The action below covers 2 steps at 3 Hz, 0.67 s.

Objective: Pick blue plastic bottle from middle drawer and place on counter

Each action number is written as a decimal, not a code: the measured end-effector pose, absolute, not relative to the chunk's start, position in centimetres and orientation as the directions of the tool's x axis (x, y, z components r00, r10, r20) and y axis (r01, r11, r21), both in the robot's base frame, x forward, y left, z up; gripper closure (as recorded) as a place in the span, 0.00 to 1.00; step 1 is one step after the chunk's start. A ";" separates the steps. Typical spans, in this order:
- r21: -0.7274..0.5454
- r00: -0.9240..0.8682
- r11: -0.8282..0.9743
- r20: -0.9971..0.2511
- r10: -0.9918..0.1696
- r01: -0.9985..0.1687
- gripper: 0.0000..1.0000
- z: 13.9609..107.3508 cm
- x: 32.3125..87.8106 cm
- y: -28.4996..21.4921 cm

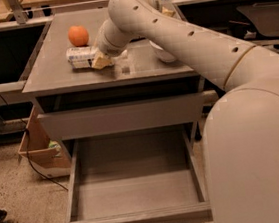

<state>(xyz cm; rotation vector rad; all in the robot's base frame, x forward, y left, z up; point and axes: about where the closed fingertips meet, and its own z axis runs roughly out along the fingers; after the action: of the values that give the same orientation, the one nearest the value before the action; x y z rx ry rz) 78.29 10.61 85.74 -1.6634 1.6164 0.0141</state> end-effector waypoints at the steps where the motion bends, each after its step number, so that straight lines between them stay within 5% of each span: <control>1: -0.506 0.180 0.139 -0.531 -0.828 -0.851 0.11 85.4 79.0 10.9; 2: -0.504 0.186 0.134 -0.535 -0.824 -0.853 0.00 85.6 79.5 11.0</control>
Offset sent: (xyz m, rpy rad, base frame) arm 0.0204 -0.0006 0.0086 0.0269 0.0078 0.0166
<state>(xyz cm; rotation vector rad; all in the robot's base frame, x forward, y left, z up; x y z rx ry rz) 79.55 10.96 85.63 -1.6632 1.6124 0.0461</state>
